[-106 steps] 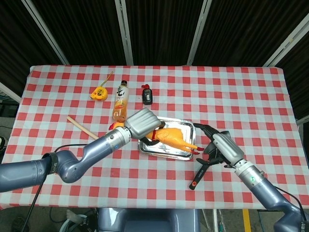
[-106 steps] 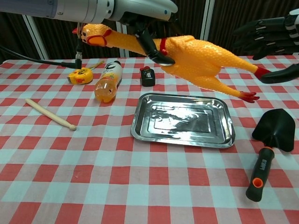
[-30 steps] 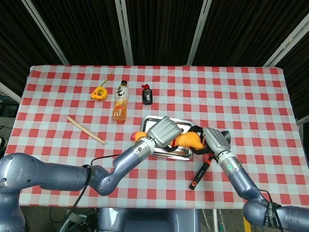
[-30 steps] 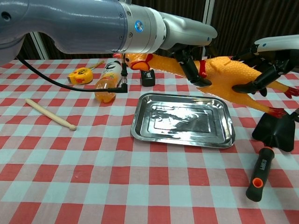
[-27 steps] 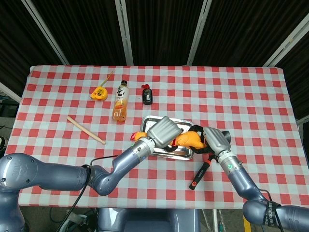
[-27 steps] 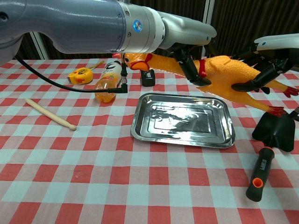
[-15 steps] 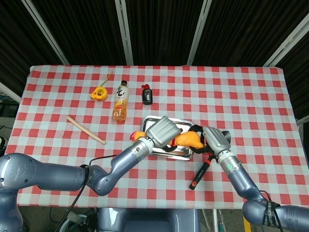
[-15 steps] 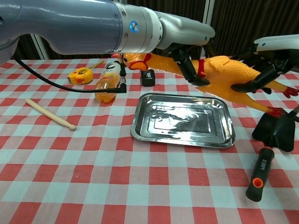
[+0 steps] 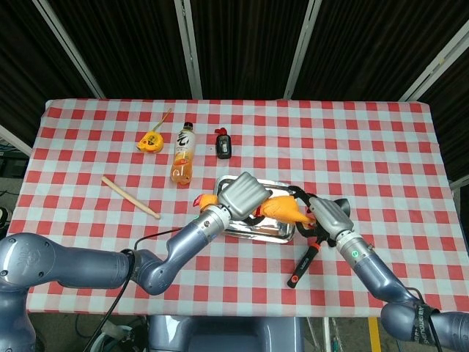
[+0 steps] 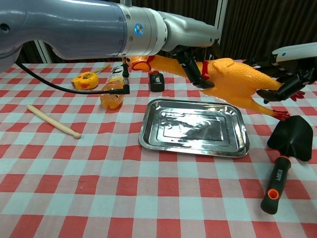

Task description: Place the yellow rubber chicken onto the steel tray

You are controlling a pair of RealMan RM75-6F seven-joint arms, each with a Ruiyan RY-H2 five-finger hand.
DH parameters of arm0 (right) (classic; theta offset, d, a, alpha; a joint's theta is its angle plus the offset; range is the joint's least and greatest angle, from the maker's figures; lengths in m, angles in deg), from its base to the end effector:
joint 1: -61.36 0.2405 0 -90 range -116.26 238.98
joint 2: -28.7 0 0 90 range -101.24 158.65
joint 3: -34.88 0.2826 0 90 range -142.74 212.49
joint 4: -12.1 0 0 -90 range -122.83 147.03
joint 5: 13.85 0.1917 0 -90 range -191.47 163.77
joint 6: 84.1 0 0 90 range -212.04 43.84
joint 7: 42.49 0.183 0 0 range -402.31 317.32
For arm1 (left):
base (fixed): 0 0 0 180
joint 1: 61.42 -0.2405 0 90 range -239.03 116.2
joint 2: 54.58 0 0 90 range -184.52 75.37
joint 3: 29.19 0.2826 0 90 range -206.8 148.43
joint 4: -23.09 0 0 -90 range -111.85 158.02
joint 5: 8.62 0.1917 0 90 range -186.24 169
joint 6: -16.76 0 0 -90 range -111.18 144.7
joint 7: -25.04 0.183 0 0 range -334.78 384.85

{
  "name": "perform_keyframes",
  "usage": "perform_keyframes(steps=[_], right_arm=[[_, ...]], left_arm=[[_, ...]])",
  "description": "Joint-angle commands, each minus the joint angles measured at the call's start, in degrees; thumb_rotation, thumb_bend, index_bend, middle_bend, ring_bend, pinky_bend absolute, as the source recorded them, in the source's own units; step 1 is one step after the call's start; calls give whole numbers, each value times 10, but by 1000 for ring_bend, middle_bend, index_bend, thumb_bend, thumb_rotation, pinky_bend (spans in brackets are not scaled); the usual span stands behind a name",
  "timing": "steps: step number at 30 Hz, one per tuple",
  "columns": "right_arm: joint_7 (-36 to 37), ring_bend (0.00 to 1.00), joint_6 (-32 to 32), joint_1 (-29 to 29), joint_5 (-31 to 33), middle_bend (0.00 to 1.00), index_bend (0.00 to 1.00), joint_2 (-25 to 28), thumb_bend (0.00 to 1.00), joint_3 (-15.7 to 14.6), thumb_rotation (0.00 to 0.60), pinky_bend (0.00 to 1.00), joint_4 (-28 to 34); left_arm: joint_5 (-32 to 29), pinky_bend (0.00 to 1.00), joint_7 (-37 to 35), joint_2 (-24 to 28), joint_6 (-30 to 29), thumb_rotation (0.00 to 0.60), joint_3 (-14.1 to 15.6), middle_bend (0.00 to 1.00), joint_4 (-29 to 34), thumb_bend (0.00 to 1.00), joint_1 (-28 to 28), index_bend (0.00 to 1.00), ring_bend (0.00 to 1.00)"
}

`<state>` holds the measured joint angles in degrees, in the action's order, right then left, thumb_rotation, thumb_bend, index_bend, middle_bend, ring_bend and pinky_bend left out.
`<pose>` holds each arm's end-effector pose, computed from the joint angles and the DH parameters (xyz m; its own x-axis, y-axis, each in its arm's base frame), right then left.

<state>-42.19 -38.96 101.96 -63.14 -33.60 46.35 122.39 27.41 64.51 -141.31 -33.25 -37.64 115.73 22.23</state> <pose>-0.1704 -0.3595 0.0878 0.0274 -0.5303 0.8474 -0.9968 -0.0784 -0.0169 0.0829 0.4097 -0.0359 0.7046 0.0929 0.7035 0.5298 -0.7284 -0.4344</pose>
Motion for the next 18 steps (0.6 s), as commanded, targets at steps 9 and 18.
perform_keyframes(steps=[9, 18], right_arm=[[6, 112, -7, 4, -1, 140, 0, 0, 435, -3, 600, 267, -1], [19, 74, -20, 9, 2, 96, 0, 9, 247, -1, 600, 238, -2]], left_arm=[[6, 691, 2, -7, -3, 600, -3, 702, -6, 719, -2, 584, 629], [20, 691, 14, -28, -18, 600, -6, 701, -23, 719, -3, 583, 629]])
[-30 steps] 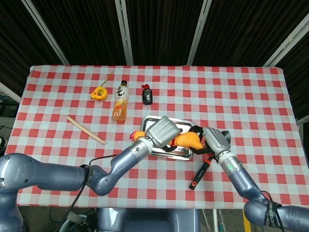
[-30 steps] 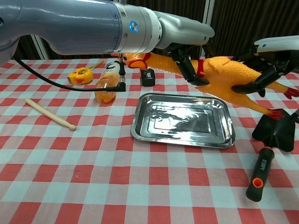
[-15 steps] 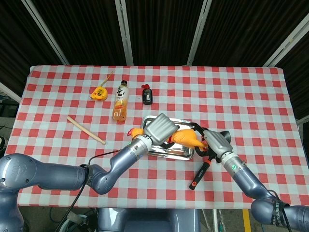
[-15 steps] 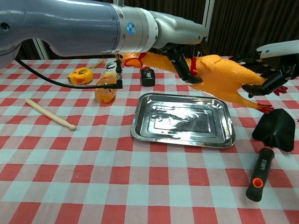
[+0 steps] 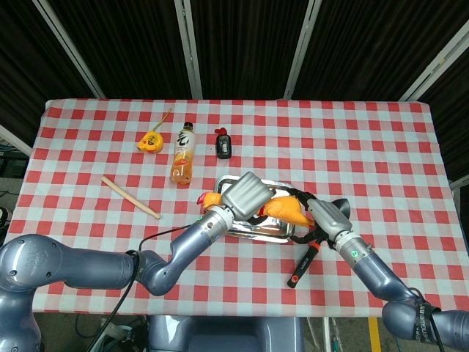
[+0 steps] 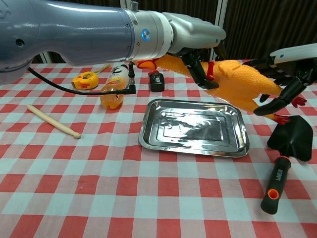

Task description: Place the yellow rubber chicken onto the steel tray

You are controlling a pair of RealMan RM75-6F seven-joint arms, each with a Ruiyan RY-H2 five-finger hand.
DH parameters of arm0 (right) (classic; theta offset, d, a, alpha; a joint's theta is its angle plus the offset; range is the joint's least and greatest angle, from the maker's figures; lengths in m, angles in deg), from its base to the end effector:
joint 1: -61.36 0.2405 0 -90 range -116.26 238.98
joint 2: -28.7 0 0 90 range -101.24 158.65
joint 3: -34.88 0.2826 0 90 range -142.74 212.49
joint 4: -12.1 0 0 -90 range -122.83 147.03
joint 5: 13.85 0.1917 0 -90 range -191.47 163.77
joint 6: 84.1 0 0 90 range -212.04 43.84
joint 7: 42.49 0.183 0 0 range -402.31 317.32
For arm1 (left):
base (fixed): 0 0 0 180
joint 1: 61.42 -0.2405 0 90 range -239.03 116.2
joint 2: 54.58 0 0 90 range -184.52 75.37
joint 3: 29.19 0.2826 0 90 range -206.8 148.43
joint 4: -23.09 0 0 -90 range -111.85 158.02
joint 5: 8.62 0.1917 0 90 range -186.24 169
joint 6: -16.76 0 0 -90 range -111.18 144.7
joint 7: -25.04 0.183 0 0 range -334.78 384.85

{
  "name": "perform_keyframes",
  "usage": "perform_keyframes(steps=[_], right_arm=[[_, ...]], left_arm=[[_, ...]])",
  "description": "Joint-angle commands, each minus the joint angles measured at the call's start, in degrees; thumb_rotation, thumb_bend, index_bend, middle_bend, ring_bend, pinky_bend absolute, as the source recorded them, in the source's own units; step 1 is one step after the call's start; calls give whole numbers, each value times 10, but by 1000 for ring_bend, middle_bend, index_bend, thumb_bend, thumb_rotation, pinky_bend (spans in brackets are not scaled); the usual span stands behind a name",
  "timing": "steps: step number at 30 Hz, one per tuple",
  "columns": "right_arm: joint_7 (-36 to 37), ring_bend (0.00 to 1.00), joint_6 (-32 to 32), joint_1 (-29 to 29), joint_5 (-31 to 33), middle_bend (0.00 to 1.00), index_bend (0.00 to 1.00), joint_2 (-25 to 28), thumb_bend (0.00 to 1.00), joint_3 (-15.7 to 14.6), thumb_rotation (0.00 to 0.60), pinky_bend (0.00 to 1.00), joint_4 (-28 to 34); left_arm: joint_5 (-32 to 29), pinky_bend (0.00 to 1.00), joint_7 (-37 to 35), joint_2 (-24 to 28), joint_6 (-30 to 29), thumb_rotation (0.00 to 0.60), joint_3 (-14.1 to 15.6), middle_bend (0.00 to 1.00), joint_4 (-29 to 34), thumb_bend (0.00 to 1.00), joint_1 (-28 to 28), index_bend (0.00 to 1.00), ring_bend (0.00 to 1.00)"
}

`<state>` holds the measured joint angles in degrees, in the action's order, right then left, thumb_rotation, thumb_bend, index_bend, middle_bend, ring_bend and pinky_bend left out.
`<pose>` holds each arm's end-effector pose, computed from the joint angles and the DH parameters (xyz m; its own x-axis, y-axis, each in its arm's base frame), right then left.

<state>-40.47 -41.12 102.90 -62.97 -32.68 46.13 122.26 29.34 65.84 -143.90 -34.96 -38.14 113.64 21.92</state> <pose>-0.1686 -0.3599 0.0876 0.0192 -0.5558 0.8311 -0.9970 -0.0729 -0.0258 0.0880 0.4093 -0.0435 0.7007 0.0467 0.7119 0.5104 -0.7301 -0.4544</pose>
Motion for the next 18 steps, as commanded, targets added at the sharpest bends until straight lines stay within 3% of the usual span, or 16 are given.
perform_keyframes(steps=[1, 9, 18], right_arm=[[2, 73, 2, 0, 0, 96, 0, 1, 247, 1, 600, 238, 0], [8, 122, 8, 5, 5, 107, 3, -6, 246, 6, 600, 239, -5], [3, 249, 22, 8, 20, 245, 181, -21, 254, 5, 600, 297, -18]], left_arm=[[1, 691, 2, -4, -1, 600, -2, 701, -4, 719, 0, 583, 629], [10, 691, 1, -19, -2, 600, -7, 700, -15, 719, -4, 581, 629], [16, 691, 0, -15, 0, 600, -13, 700, -8, 720, -9, 581, 629]])
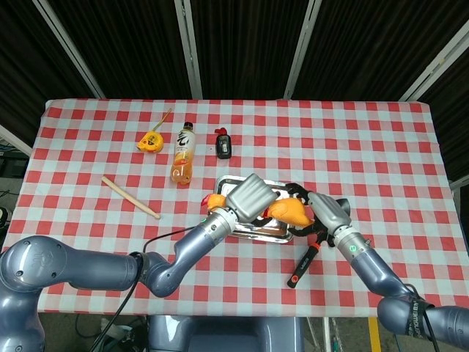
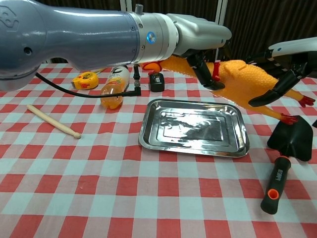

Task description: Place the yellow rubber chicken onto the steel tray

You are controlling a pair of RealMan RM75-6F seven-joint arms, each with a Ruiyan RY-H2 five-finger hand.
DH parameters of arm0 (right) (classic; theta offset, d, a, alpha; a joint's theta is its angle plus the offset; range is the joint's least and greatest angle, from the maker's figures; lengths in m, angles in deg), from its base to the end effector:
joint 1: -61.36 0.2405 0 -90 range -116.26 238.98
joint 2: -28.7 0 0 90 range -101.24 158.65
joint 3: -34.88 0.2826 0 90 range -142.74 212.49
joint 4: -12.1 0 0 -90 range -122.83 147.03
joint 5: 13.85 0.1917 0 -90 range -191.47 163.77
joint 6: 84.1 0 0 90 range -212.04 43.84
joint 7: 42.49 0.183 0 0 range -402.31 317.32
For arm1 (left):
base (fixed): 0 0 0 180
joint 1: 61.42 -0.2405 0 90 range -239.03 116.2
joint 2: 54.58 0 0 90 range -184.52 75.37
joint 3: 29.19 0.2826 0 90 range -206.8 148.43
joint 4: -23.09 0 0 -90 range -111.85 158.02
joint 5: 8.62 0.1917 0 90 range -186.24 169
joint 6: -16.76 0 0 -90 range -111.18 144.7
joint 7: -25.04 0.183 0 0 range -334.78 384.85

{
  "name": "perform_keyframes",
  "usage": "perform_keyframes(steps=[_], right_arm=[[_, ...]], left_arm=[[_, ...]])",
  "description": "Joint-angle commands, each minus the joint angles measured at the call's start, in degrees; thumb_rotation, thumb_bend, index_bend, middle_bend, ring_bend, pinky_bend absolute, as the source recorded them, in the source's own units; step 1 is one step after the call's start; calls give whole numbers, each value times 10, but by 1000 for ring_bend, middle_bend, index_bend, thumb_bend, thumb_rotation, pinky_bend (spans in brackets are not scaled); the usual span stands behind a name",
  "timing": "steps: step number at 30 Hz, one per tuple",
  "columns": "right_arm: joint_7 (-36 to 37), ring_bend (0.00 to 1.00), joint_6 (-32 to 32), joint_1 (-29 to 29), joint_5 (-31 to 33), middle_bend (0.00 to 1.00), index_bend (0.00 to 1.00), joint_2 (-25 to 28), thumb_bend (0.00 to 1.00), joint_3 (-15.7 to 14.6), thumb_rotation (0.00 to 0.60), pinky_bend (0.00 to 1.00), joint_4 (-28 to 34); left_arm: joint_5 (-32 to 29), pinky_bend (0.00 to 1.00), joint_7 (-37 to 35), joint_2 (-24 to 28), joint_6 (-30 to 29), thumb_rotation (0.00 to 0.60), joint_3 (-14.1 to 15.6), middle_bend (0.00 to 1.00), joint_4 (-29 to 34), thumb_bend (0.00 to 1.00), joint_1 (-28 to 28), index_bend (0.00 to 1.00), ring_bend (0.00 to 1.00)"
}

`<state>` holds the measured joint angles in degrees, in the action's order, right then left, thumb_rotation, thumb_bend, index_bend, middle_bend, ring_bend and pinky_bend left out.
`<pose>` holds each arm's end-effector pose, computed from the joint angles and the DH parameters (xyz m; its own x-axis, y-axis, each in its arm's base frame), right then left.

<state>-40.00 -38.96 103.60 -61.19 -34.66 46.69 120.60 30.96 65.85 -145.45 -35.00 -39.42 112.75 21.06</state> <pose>-0.1678 -0.3703 0.0858 -0.0181 -0.5217 0.8529 -0.9973 -0.0514 -0.0525 0.0918 0.4063 -0.0487 0.6843 0.0421 0.7280 0.5133 -0.7369 -0.4399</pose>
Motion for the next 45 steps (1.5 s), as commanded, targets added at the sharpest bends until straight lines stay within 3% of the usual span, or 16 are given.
perform_keyframes(steps=[1, 5, 8, 14, 19, 23, 25, 26, 29, 30, 32, 33, 34, 37, 45], right_arm=[[-3, 277, 2, 1, 4, 270, 217, -2, 277, -1, 600, 316, -2], [-9, 416, 18, 1, 11, 411, 389, -9, 408, -1, 600, 415, -4], [-16, 556, 34, 0, 17, 551, 575, -16, 516, 0, 600, 564, -5], [-22, 754, 49, -3, 18, 746, 854, -25, 631, 1, 600, 724, -7], [-29, 866, 58, -4, 22, 860, 990, -31, 693, 1, 600, 801, -9], [-36, 888, 62, -4, 23, 886, 1000, -34, 704, 0, 600, 806, -10], [-37, 855, 62, -5, 20, 883, 959, -33, 704, -1, 600, 806, -9], [-36, 820, 61, -6, 18, 865, 891, -32, 704, -1, 600, 801, -8], [-29, 619, 45, -8, 8, 677, 545, -23, 650, -3, 600, 689, -5], [-24, 544, 33, -8, 3, 605, 428, -17, 591, -4, 600, 629, -3], [-13, 296, 13, -9, -10, 364, 111, -7, 342, -5, 600, 419, -4], [-8, 210, -2, -8, -17, 275, 47, -1, 270, -7, 600, 345, -4], [-4, 106, -14, -7, -25, 158, 6, 5, 187, -9, 600, 256, -6], [7, 0, -41, -6, -42, 4, 0, 17, 72, -12, 600, 108, -10], [19, 0, -47, -13, -84, 0, 0, 24, 48, -16, 600, 48, -20]], left_arm=[[-1, 691, 0, 0, 2, 600, -1, 700, 1, 720, -1, 581, 629], [-3, 691, -1, 0, 7, 600, -3, 700, 1, 719, -1, 582, 629], [-4, 691, 0, 0, 10, 600, -3, 701, 1, 719, -1, 583, 629], [-10, 691, 2, 3, 15, 600, -3, 701, 0, 719, -1, 584, 629], [-11, 691, 2, 3, 17, 600, -2, 701, 2, 719, -2, 584, 629], [-10, 691, 2, 3, 18, 600, -3, 701, 1, 718, -2, 584, 629], [-9, 691, 2, 3, 18, 600, -3, 702, 1, 718, -2, 584, 629], [-9, 691, 2, 3, 18, 600, -3, 701, 1, 718, -2, 584, 629], [-7, 691, 2, 3, 17, 600, -2, 701, 1, 717, -3, 584, 629], [-6, 691, 1, 3, 16, 600, -2, 702, 1, 716, -4, 584, 629], [-3, 691, 0, 2, 15, 600, -2, 702, -1, 712, -5, 585, 629], [-1, 691, 0, 2, 14, 600, -1, 702, -2, 711, -6, 585, 629], [2, 691, -1, 1, 13, 600, -1, 702, -3, 711, -7, 585, 629], [10, 691, -6, -1, 12, 600, 0, 702, -6, 711, -11, 586, 629], [38, 691, -30, 1, 14, 600, 5, 702, -11, 710, -28, 587, 629]])
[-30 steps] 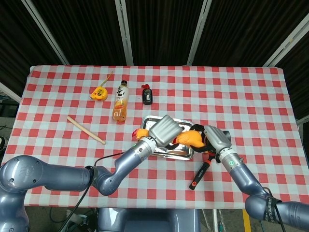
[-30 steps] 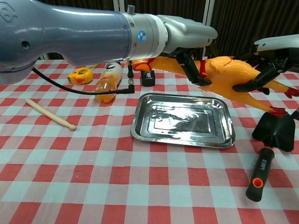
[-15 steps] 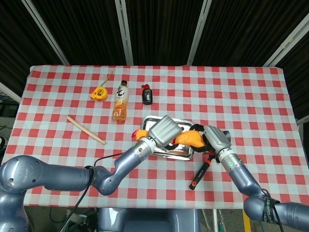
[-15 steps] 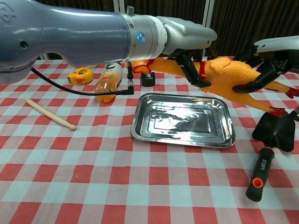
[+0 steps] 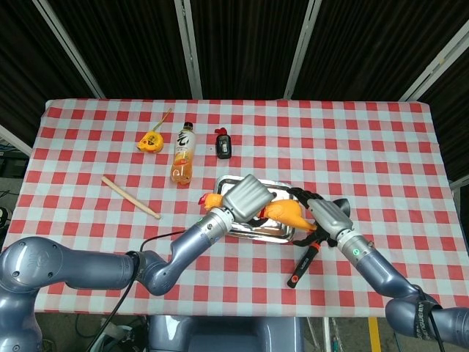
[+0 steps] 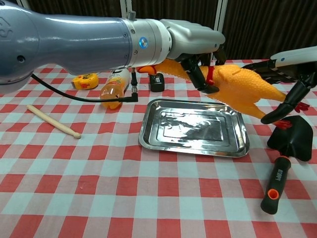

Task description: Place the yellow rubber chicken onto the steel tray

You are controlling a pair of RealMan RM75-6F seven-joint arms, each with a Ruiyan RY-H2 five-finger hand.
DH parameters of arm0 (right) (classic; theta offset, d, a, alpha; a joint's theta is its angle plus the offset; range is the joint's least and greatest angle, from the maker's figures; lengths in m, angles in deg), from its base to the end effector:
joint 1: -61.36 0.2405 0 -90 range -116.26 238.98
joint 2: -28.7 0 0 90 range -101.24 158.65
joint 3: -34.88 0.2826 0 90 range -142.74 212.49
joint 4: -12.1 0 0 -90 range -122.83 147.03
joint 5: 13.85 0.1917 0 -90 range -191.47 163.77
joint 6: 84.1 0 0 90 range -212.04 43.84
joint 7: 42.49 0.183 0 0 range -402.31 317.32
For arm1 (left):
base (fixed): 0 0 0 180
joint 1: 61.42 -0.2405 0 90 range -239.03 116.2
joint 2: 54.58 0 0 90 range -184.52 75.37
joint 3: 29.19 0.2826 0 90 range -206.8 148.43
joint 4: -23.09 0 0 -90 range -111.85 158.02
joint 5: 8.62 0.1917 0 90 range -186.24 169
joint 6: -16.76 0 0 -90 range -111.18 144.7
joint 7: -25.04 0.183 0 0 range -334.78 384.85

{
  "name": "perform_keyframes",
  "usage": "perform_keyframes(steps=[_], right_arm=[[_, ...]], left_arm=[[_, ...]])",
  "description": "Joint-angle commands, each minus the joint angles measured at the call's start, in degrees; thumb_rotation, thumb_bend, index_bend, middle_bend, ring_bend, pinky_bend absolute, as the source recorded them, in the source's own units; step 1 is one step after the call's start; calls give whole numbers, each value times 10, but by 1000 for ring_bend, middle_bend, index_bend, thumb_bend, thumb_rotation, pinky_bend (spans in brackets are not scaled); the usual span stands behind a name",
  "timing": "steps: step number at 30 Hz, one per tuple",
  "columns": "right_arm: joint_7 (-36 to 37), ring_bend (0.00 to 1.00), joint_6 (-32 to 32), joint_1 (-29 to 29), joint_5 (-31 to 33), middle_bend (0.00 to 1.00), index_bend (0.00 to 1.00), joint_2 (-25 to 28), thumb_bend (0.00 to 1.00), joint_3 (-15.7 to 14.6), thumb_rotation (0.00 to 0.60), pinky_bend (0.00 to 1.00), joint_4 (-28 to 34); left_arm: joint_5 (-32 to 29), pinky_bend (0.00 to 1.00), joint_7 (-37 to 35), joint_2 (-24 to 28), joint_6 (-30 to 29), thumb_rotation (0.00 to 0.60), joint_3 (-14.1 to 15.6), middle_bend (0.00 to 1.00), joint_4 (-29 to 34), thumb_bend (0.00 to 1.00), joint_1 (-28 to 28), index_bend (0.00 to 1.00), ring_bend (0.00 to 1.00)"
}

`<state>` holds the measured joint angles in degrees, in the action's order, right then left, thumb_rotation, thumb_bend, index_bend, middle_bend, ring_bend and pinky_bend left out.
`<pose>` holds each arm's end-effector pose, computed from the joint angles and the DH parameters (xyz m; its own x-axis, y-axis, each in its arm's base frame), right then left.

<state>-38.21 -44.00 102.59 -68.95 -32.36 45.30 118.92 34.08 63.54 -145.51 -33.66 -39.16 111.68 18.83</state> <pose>-0.1767 -0.3624 0.0873 0.0928 -0.5677 0.8180 -0.9916 -0.1273 0.0241 0.0791 0.4084 -0.0503 0.6796 0.0572 0.7313 0.5209 -0.7397 -0.4261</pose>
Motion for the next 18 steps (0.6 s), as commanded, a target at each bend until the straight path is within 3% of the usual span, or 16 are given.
perform_keyframes(steps=[1, 11, 18], right_arm=[[0, 0, 6, -4, -11, 0, 0, 2, 49, -4, 600, 48, -4], [-30, 0, 58, -29, -19, 0, 0, 21, 48, -20, 600, 48, -23], [-18, 0, 98, -57, -22, 0, 0, 33, 47, -18, 600, 48, -35]], left_arm=[[11, 691, -10, 3, 2, 600, 4, 702, 0, 710, -9, 587, 628], [106, 689, -94, 1, -10, 600, 35, 699, -14, 689, -70, 587, 628], [202, 670, -222, -45, -19, 600, 55, 692, -104, 647, -126, 583, 627]])
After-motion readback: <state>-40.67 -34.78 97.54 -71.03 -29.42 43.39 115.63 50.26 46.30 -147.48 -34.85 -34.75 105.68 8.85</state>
